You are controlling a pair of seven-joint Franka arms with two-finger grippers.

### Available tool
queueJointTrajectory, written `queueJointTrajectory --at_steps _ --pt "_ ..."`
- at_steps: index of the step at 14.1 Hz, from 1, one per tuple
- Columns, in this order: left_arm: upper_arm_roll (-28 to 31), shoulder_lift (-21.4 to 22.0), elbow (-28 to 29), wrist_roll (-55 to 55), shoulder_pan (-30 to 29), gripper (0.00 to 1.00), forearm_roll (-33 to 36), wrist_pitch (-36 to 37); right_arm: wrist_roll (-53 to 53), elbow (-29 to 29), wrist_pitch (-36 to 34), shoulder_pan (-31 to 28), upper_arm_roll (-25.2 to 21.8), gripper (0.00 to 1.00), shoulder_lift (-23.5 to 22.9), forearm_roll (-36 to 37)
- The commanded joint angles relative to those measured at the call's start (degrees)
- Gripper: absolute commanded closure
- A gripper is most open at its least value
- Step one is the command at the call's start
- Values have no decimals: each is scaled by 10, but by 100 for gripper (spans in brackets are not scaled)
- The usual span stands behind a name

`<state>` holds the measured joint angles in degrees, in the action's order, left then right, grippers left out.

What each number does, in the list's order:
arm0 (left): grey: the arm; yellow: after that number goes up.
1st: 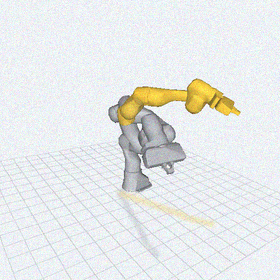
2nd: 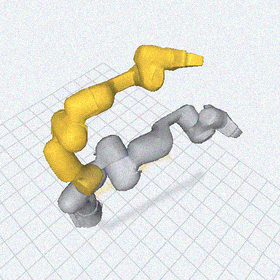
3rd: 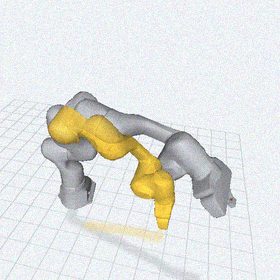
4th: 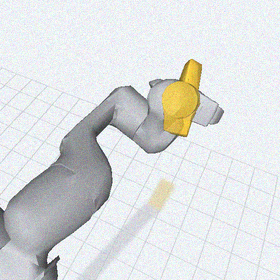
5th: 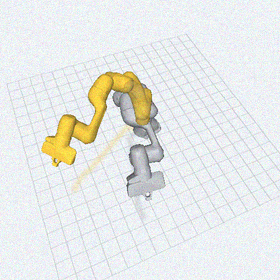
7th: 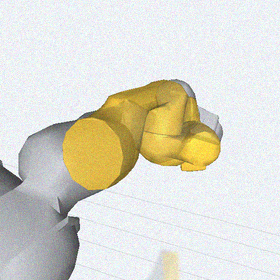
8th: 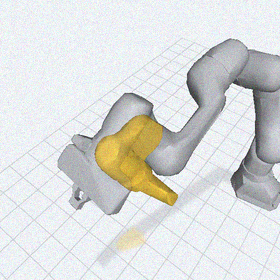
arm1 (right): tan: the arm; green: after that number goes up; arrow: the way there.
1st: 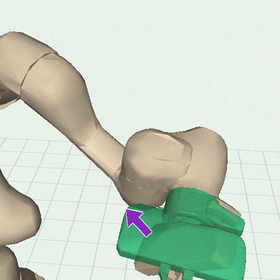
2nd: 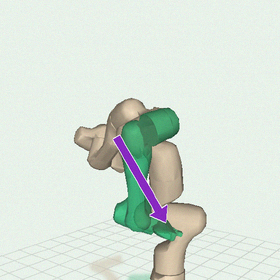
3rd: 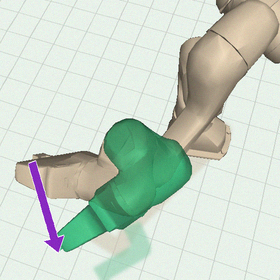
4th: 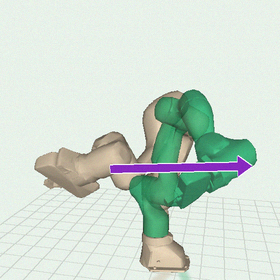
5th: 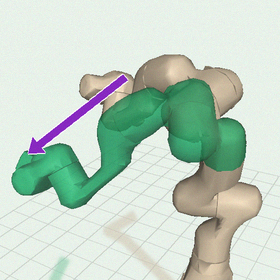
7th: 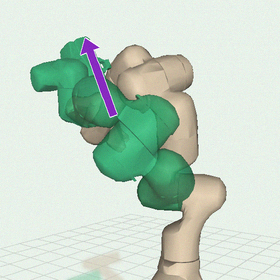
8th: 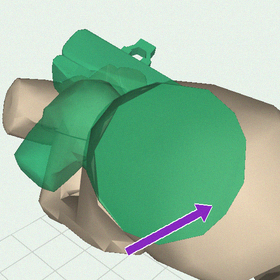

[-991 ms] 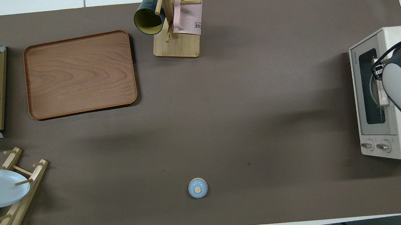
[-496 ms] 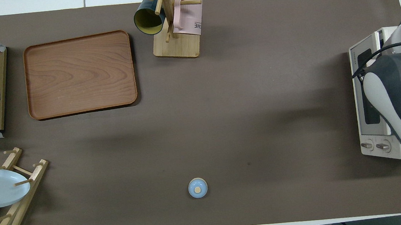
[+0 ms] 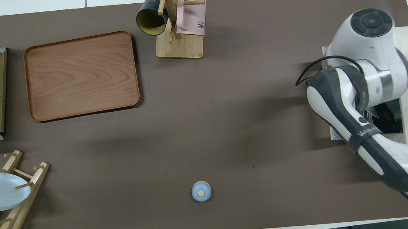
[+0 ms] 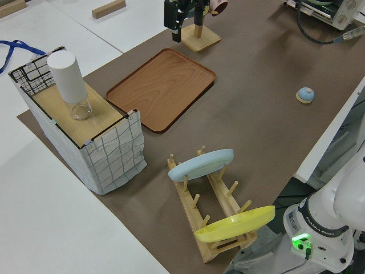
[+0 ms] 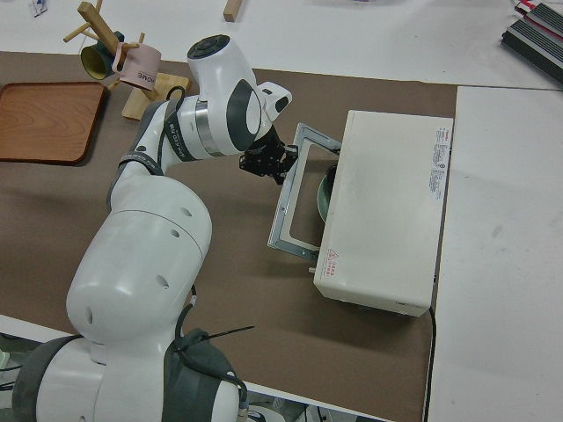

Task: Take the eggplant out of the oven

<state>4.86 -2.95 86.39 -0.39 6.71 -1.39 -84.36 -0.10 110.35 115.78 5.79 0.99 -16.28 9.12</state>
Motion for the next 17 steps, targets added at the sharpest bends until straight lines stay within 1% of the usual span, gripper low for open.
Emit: queueJointTrajectory --at_steps 1,3,4,5,6,7,8,9,10,11,12,13,14,15,17 --pt "0 8 9 -1 -2 0 2 7 -17 -9 34 -1 -7 100 -29 8" --pt "0 8 9 -1 -2 0 2 7 -31 -7 42 9 -6 100 -31 -1" --pt "0 8 9 -1 -2 0 2 7 -42 -10 44 18 -6 98 -31 -33" --pt "0 8 9 -1 -2 0 2 7 -48 -17 45 32 -6 88 -28 -65" --pt "0 8 9 -1 -2 0 2 7 -57 -28 36 40 -6 80 -19 -72" --pt "0 8 8 -1 -2 0 2 7 -69 -29 18 43 -6 63 9 -72" --pt "0 8 8 -1 -2 0 2 7 -76 -28 -11 40 -7 57 32 -72" --pt "0 8 8 -1 -2 0 2 7 -79 -29 -60 34 -11 55 55 -71" --pt "0 8 9 -1 -2 0 2 7 -82 -28 -98 23 -12 51 73 -68" --pt "0 8 9 -1 -2 0 2 7 -85 -24 -129 6 -12 44 85 -66" --pt "0 8 9 -1 -2 0 2 7 -84 -22 -144 -9 -12 42 91 -61" --pt "1 8 9 -1 -2 0 2 7 -82 -14 -146 -21 -12 41 93 -32" --pt "0 8 9 -1 -2 0 2 7 -82 7 -137 -23 -11 41 103 5" --pt "0 8 9 -1 -2 0 2 7 -80 27 -114 -24 -10 42 109 25" --pt "0 8 9 -1 -2 0 2 7 -77 54 -84 -34 -10 45 117 28"
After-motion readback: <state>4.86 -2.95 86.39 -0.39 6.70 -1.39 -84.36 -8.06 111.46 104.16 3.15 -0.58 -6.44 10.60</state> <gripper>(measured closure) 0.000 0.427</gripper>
